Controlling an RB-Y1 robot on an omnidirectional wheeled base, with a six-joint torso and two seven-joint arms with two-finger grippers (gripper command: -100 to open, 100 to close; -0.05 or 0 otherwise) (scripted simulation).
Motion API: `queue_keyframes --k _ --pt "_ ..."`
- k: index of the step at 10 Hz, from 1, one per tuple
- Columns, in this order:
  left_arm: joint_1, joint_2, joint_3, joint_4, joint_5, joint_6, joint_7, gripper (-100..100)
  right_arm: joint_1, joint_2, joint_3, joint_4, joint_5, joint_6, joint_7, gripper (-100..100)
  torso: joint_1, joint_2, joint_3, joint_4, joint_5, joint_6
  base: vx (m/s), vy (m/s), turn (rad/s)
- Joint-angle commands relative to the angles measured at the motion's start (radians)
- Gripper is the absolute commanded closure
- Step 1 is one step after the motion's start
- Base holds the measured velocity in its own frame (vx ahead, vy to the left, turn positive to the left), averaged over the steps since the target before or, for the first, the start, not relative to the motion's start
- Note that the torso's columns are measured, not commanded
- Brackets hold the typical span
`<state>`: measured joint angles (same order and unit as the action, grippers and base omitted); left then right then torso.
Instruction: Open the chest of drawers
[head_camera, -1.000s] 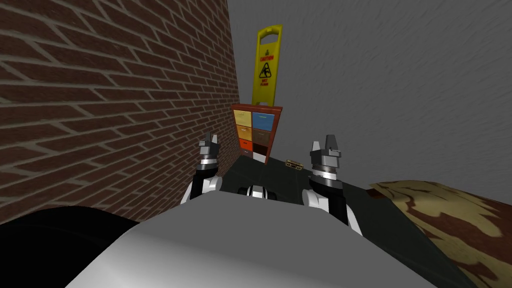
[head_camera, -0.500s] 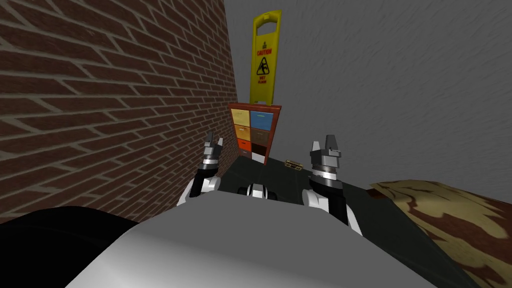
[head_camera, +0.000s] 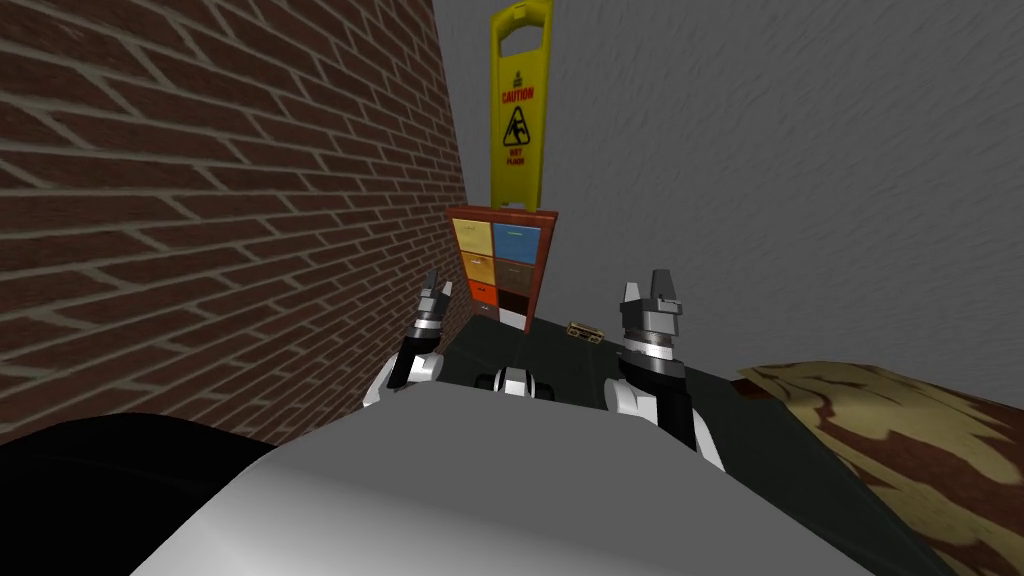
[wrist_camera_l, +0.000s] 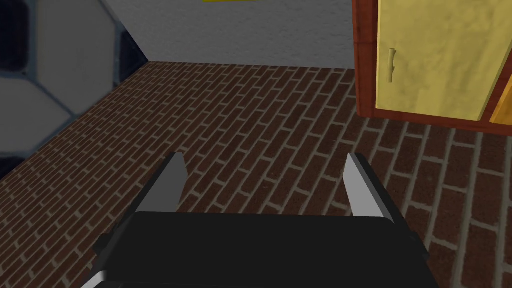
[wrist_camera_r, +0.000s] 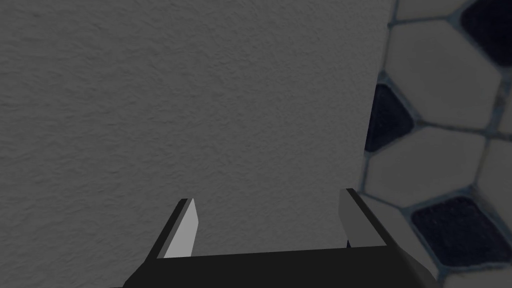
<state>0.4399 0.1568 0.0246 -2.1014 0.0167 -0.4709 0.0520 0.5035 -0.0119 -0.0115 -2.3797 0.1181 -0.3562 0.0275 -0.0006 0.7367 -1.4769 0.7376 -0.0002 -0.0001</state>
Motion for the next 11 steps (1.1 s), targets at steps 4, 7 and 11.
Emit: queue_keyframes --k 4,7,11 --pt "-0.047 -0.003 -0.016 0.143 -0.001 -0.019 0.002 -100 0.0 0.0 0.0 0.0 0.0 0.0 0.0 0 0.001 0.002 0.001 0.001 0.0 0.0 0.114 -0.036 -0.04" --pt "-0.068 -0.01 -0.023 0.208 -0.001 -0.028 0.003 -100 0.0 0.0 0.0 0.0 0.0 0.0 0.0 0 0.0 0.002 0.001 0.001 0.0 0.0 0.1 -0.048 -0.033" --pt "-0.092 -0.019 -0.031 0.286 -0.001 -0.039 0.005 -100 0.0 0.0 0.0 0.0 0.0 0.0 0.0 0 0.001 0.002 0.001 0.0 0.0 0.0 0.087 -0.036 -0.029"
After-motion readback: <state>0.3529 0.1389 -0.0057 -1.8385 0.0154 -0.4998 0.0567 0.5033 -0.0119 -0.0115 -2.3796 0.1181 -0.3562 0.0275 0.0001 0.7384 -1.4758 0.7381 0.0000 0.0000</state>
